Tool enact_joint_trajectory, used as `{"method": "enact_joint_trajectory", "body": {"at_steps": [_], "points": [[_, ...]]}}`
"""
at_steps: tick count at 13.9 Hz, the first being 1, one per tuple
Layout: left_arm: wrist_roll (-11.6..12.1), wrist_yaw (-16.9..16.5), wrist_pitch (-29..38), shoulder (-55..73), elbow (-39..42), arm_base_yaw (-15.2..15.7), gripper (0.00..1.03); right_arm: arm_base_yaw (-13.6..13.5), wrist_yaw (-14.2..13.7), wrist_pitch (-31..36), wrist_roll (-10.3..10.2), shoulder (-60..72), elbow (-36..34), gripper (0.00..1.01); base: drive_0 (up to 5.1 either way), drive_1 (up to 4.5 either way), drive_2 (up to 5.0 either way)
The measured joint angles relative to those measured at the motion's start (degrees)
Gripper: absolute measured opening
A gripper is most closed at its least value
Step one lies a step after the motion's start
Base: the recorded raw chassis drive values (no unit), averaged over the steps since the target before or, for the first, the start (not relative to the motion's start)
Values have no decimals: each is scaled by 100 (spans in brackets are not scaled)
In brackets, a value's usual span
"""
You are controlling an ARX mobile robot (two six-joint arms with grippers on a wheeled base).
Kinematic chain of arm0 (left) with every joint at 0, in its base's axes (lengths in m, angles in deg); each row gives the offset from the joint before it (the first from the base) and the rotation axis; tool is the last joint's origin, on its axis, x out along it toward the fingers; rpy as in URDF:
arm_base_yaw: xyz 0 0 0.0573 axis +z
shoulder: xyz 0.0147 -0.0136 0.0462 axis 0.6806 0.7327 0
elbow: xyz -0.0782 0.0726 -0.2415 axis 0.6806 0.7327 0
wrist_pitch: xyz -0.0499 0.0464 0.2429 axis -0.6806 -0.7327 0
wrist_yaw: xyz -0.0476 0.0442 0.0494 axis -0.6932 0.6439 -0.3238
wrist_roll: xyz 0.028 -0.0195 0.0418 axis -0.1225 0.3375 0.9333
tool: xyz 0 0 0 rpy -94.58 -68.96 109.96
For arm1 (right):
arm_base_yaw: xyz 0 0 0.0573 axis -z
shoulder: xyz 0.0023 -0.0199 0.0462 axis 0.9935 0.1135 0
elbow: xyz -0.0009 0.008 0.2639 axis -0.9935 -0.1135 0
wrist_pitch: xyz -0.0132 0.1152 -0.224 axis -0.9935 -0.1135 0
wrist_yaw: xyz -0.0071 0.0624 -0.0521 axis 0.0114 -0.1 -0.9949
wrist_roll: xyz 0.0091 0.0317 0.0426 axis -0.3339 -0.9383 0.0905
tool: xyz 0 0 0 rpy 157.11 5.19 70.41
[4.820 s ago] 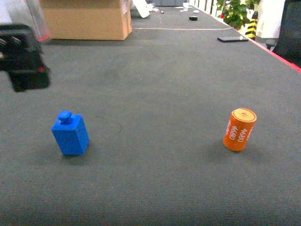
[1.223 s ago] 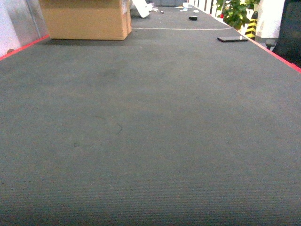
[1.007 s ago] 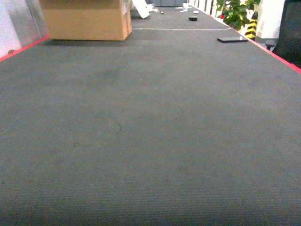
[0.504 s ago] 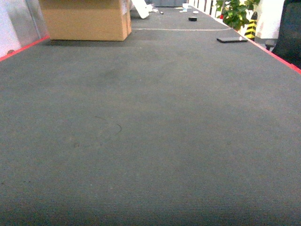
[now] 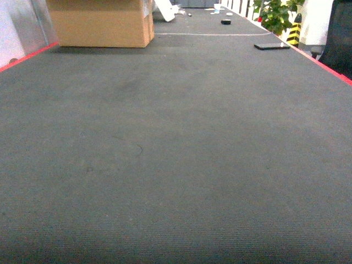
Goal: Sort blue parts and orange caps into right shelf containers
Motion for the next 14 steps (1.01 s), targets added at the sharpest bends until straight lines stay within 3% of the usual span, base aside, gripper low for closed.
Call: {"method": "enact_joint_trajectory", "body": {"at_steps": [4, 5, 14], "points": [[2, 0, -520, -470, -2, 0, 42, 0, 2, -31, 0, 2, 0, 43, 0, 0, 0], [2, -22, -1320, -1014, -2, 0, 42, 0, 0, -28, 0, 2, 0, 43, 0, 0, 0], [22, 0, -1373, -1300, -2, 4, 42, 0, 2, -28, 0, 2, 0, 43, 0, 0, 0]]}}
